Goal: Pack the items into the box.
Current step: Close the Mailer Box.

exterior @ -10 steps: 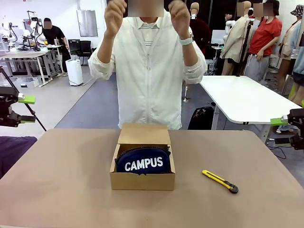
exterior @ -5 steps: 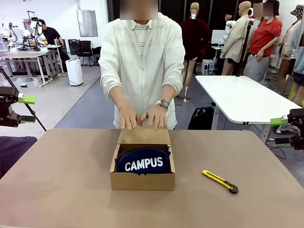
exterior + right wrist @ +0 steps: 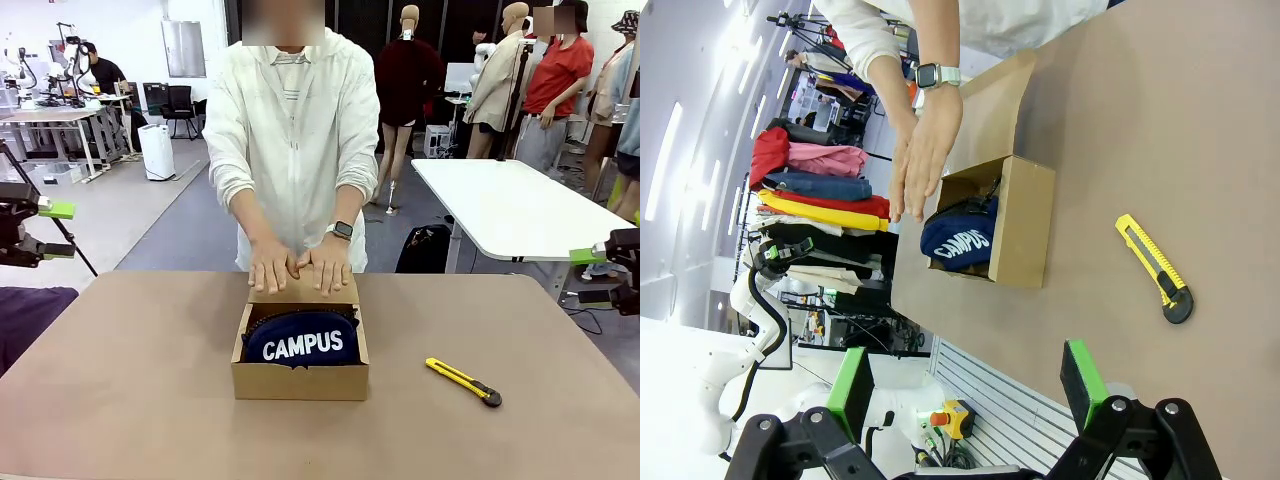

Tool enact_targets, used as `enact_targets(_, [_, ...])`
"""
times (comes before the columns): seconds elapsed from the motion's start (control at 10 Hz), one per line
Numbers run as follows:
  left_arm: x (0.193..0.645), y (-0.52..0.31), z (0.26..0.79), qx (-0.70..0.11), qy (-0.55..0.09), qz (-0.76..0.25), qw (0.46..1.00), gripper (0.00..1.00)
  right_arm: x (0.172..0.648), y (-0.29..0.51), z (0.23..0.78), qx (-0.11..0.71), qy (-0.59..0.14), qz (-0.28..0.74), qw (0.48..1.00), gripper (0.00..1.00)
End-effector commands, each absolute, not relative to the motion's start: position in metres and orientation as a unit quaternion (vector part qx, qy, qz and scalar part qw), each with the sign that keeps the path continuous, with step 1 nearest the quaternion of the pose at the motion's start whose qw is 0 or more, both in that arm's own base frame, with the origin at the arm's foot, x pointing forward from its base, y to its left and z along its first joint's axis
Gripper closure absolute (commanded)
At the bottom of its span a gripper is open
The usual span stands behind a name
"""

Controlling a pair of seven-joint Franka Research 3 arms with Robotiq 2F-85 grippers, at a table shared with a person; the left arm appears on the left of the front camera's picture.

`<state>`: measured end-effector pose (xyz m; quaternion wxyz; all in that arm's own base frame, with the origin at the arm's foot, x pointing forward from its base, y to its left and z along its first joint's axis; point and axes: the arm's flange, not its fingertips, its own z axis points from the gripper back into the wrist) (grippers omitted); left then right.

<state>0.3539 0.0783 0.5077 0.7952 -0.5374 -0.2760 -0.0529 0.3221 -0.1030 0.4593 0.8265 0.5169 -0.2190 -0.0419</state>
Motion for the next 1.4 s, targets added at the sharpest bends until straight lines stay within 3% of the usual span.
enact_targets(0.0, [0.369,0.062,0.501,-0.536,-0.244,-0.083,0.804,0.0,0.322,-0.103,0.459,0.517,-0.219,-0.042,0.826,0.0])
enact_targets(0.3, [0.461,0.018,0.432,-0.544,-0.112,-0.022,0.832,0.0,0.424,-0.019,0.411,0.511,-0.227,-0.041,0.828,0.0])
enact_targets(0.6, [0.509,-0.031,0.358,-0.59,-0.072,0.002,0.805,0.0,0.475,0.047,0.349,0.499,-0.177,-0.041,0.847,0.0])
enact_targets(0.7, [0.516,-0.053,0.34,-0.592,-0.059,-0.017,0.804,0.0,0.486,0.058,0.334,0.51,-0.188,-0.044,0.839,0.0])
enact_targets(0.8, [0.491,-0.027,0.355,-0.571,-0.068,-0.003,0.818,0.0,0.483,0.054,0.338,0.527,-0.196,-0.03,0.826,0.0])
enact_targets(0.9, [0.491,-0.027,0.355,-0.571,-0.068,-0.003,0.818,0.0,0.466,0.062,0.339,0.504,-0.158,-0.043,0.848,0.0])
enact_targets(1.1, [0.491,-0.027,0.355,-0.571,-0.068,-0.003,0.818,0.0,0.466,0.062,0.339,0.504,-0.158,-0.043,0.848,0.0])
enact_targets(1.3, [0.5,-0.028,0.353,-0.572,-0.072,-0.004,0.817,0.0,0.513,0.077,0.322,0.52,-0.126,-0.021,0.845,0.0])
